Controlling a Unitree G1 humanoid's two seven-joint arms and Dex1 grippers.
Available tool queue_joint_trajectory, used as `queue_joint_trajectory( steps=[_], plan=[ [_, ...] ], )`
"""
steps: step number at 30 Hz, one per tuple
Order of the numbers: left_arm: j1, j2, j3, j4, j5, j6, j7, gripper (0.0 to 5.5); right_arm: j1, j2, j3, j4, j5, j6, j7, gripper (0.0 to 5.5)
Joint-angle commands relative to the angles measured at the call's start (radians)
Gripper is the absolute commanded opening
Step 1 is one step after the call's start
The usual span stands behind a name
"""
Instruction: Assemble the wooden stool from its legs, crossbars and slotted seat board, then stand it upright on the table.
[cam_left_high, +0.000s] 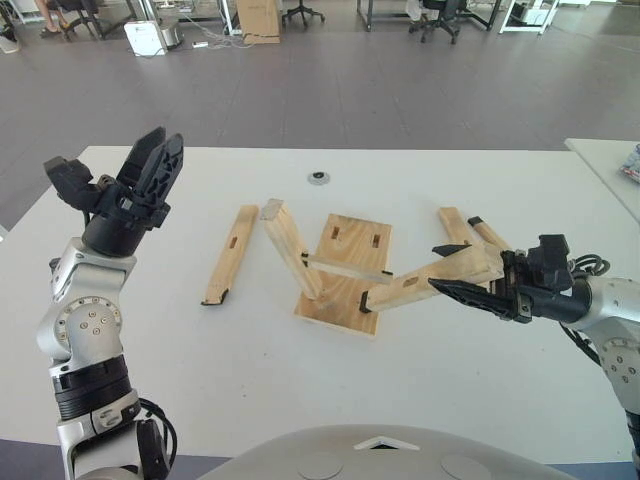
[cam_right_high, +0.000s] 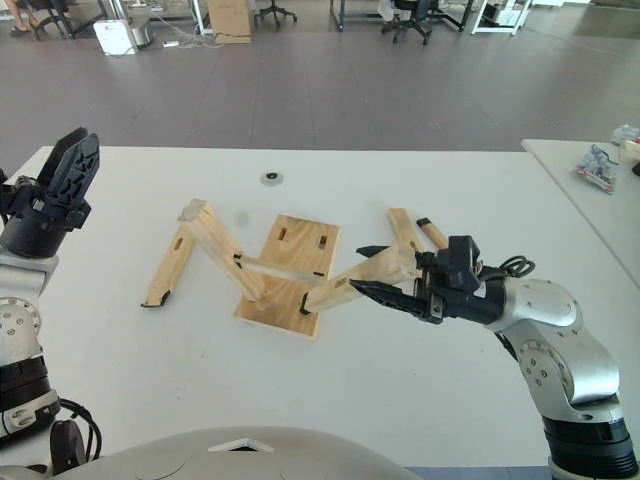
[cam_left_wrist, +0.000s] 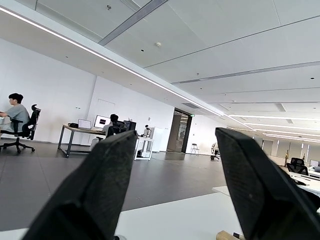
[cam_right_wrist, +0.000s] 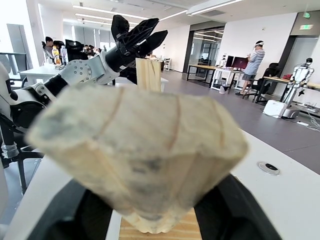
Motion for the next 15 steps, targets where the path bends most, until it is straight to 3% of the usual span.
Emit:
queue_joint_trajectory(
  steps=[1,4,15],
  plan=[
    [0.118,0.009,-0.087,0.1,0.167,-0.066,-0.086,2.87,-0.087,-0.02,0.042,0.043,0.014,0.074,0.002,2.07],
    [0.256,0.031,-0.204,0.149,0.33,-0.14,-0.185,2.87,-0.153,-0.028,0.066,0.095,0.017,0.117,0.028,2.07],
    [0.397,-0.053,-0.498,0.147,0.604,-0.267,-0.166,2.87,-0.232,-0.019,0.126,0.127,-0.011,0.13,0.068,2.07]
  ],
)
